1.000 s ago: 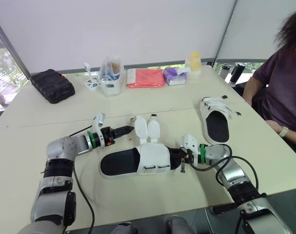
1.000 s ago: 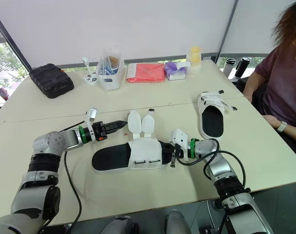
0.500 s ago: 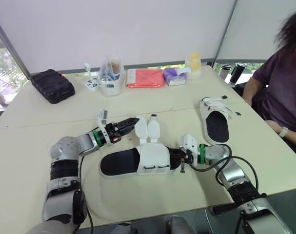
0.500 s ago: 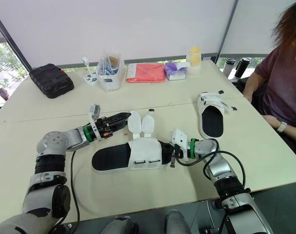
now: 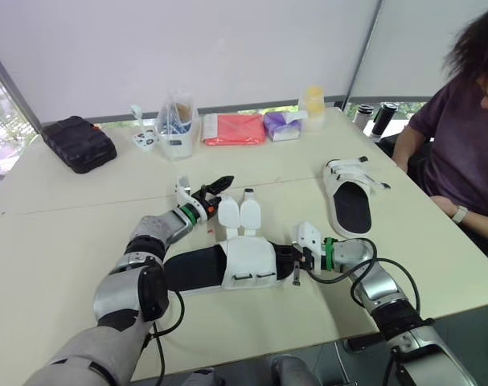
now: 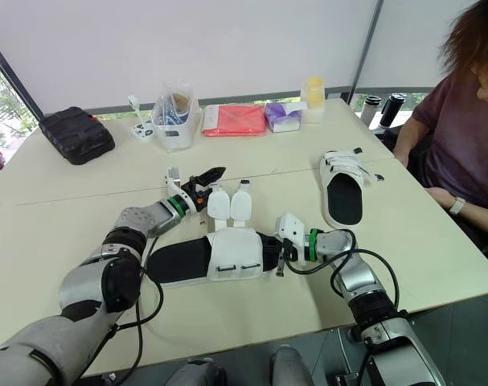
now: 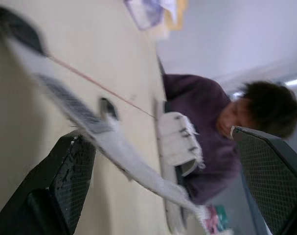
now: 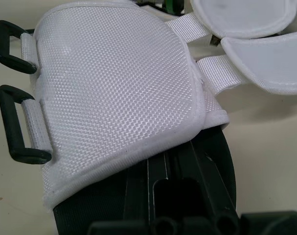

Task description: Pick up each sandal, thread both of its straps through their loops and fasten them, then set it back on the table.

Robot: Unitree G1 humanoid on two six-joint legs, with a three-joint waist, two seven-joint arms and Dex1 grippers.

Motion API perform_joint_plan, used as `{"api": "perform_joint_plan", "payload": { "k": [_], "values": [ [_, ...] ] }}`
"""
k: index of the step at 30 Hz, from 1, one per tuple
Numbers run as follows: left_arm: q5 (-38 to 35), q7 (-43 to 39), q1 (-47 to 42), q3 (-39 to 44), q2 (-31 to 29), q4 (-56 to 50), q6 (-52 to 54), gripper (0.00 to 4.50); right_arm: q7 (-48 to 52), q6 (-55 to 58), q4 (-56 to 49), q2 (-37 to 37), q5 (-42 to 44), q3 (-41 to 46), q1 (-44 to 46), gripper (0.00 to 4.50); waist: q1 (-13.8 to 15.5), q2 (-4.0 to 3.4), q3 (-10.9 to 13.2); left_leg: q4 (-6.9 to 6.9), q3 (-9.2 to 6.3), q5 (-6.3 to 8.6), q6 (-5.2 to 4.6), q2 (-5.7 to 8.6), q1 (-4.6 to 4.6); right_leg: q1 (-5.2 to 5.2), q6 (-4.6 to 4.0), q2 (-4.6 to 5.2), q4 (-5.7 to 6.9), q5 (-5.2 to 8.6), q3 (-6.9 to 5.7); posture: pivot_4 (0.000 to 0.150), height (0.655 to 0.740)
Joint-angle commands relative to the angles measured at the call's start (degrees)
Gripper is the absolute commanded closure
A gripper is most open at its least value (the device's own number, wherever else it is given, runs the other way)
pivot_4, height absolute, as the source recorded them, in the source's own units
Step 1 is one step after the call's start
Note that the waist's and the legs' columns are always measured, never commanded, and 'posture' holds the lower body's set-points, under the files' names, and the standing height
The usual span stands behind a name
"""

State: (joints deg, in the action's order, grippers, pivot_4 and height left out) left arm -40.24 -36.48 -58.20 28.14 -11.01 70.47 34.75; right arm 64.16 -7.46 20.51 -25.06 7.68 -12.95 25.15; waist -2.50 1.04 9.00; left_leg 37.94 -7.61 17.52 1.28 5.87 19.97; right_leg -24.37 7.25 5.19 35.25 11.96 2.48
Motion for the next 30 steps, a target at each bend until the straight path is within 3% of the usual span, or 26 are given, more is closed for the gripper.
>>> {"api": "perform_joint_plan", "payload": {
  "k": [1, 7, 13, 20, 24, 26, 30],
  "values": [
    [1.4, -1.5, -2.6, 1.2, -0.6, 1.6, -2.8, 1.38, -0.9, 1.4, 2.2, 0.3, -3.3, -2.8, -2.2, 4.50, 0.0, 0.00, 0.0, 0.00, 0.00, 0.00, -0.01, 0.00, 0.00, 0.00, 0.00, 0.00, 0.00, 0.00, 0.00, 0.150, 0.7400],
    [3.7, -1.8, -3.3, 1.8, -1.2, 3.3, -4.6, 4.44, -1.5, 1.6, 2.0, 0.3, -3.3, -2.7, -2.4, 4.50, 0.0, 0.00, 0.0, 0.00, -0.01, 0.05, -0.09, 0.00, 0.00, 0.00, 0.00, -0.02, 0.00, 0.00, 0.00, 0.150, 0.7400],
    [6.5, -3.8, -4.1, 0.6, -2.2, 3.2, -5.7, 4.44, -1.6, 0.9, 2.7, 0.1, -3.6, -2.8, -2.2, 4.50, 0.0, 0.00, 0.0, 0.00, -0.02, 0.07, -0.12, 0.00, 0.00, 0.00, 0.00, -0.02, 0.00, 0.00, 0.00, 0.150, 0.7400],
    [18.9, -19.8, -4.9, -14.2, -2.6, -7.4, -16.9, 4.44, -1.4, 0.0, 3.3, -0.7, -3.8, -2.4, -2.0, 4.50, 0.0, 0.01, 0.0, 0.00, -0.02, 0.07, -0.13, 0.00, 0.03, 0.00, 0.00, -0.03, 0.00, 0.00, -0.01, 0.150, 0.7400],
    [32.1, -27.5, 5.4, -31.0, -4.3, -27.5, -36.2, 4.44, -0.9, -0.5, 3.1, -1.5, -3.9, -2.7, -2.8, 4.50, 0.0, -0.05, 0.0, -0.06, 0.03, 0.06, -0.08, -0.05, 0.01, 0.00, -0.01, -0.03, -0.03, 0.00, 0.04, 0.150, 0.7400],
    [34.6, -27.5, 8.8, -33.4, -5.6, -31.7, -43.6, 4.44, -0.8, -0.7, 3.1, -1.6, -3.8, -2.8, -2.8, 4.50, 0.1, -0.07, 0.0, -0.07, 0.06, 0.04, 0.07, -0.08, 0.00, 0.00, -0.01, -0.03, -0.06, 0.00, 0.06, 0.150, 0.7400],
    [41.3, -22.2, 12.2, -35.7, -9.0, -32.2, -68.1, 4.44, -1.2, -1.4, 3.9, -1.6, -3.9, -2.7, -2.5, 4.50, 0.4, -0.06, 0.0, -0.05, 0.03, 0.15, -0.14, -0.09, 0.03, -0.02, -0.07, -0.04, -0.09, -0.04, 0.05, 0.150, 0.7400]
  ]
}}
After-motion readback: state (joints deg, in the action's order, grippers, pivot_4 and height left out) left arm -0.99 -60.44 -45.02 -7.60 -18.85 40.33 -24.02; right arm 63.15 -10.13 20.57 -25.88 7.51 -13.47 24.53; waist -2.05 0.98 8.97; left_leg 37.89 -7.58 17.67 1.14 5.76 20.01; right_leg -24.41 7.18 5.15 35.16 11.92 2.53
